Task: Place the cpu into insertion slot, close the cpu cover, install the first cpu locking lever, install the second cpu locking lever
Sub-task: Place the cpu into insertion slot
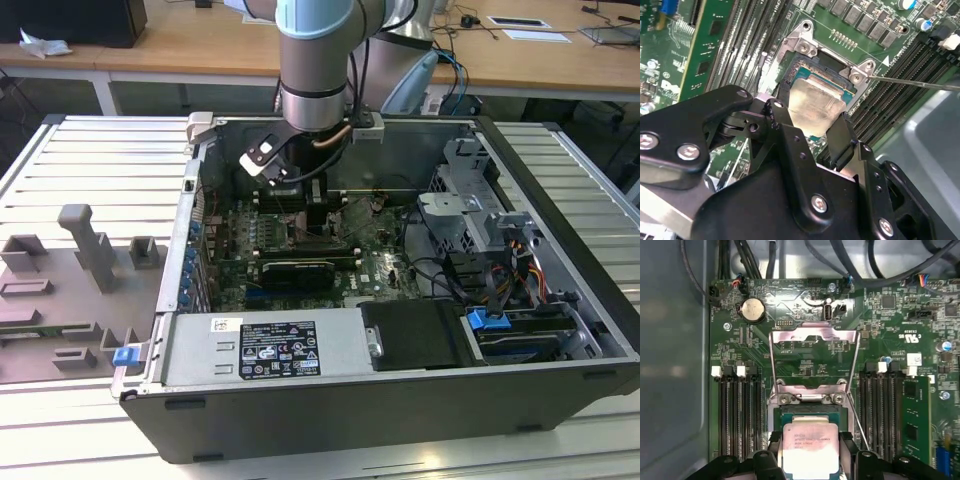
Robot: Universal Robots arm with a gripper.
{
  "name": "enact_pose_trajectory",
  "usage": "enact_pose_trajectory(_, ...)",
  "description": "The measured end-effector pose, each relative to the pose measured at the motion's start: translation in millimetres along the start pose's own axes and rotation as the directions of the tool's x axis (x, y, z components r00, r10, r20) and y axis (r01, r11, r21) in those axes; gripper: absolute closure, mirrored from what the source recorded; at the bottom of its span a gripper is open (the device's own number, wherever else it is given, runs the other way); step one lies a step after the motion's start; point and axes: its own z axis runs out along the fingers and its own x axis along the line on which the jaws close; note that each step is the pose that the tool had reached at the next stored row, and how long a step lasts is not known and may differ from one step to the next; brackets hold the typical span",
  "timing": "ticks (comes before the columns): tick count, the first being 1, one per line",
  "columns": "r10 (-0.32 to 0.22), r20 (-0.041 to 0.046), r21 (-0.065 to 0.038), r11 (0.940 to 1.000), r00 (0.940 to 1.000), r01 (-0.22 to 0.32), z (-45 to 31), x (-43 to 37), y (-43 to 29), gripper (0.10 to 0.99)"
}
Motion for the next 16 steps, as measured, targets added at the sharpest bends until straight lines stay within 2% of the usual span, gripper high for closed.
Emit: enact_pose_trajectory(16, 0.002, 0.0, 0.0, 1.0, 1.0, -0.002, 8.8, 0.1, -0.5, 0.545)
